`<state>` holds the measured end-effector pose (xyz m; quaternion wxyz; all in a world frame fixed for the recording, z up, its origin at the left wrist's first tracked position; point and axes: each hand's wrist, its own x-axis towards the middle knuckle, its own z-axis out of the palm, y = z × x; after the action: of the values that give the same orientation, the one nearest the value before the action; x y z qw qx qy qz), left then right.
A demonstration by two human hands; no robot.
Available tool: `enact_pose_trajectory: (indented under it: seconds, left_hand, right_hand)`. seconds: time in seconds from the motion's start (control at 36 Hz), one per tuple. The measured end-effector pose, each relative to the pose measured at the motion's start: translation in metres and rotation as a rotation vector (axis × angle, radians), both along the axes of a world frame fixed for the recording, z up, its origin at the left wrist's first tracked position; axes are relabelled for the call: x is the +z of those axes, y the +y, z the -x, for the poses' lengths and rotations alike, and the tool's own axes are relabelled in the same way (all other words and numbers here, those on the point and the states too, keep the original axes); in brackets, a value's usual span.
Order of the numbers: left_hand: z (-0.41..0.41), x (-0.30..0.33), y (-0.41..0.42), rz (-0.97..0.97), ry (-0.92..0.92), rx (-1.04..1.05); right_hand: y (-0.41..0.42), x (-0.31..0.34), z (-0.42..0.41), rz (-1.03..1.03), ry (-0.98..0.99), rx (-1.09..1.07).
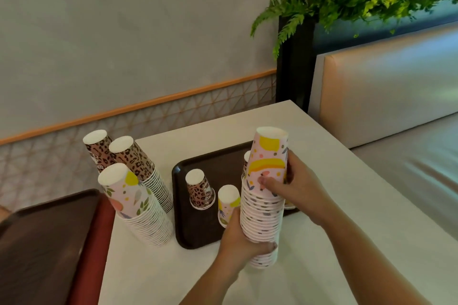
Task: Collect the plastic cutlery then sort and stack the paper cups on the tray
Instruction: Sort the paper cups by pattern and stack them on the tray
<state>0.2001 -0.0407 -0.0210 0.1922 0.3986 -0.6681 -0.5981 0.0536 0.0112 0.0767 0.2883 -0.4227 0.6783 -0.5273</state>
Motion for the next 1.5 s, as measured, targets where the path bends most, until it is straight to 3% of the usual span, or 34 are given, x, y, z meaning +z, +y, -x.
enact_pose_trajectory:
  seconds: [0.39, 0.72, 1.03, 1.25, 1.31, 1.36, 1.5]
  left_hand:
    - [0.032, -0.006, 0.011, -0.027, 0.011, 0.212]
    - [0.033, -0.008, 0.014, 0.009, -0.028, 0.250]
    - [0.026, -0.015, 0.014, 0.003, -0.053, 0.261]
    - [0.025, -0.019, 0.011, 0.026, -0.060, 0.280]
    - [0.024, -0.021, 0.010, 0.025, -0.050, 0.289]
    - [0.023, -0.022, 0.009, 0.028, -0.043, 0.297]
    - [0.023, -0.021, 0.009, 0.036, -0.011, 0.296]
  right_hand:
    - [-0.019, 0.005, 0.037, -0.027, 0.009, 0.260]
    - [-0.027, 0.006, 0.036, 0.031, -0.006, 0.260]
    - [-0.030, 0.015, 0.037, 0.116, -0.074, 0.183]
    - [-0.037, 0.025, 0.065, 0.423, -0.425, -0.107]
    - [-0.040, 0.016, 0.075, 0.418, -0.365, -0.229]
    - [-0.042, -0.003, 0.083, 0.304, -0.170, -0.302]
    - [-0.042, -0.055, 0.084, 0.033, 0.106, -0.230]
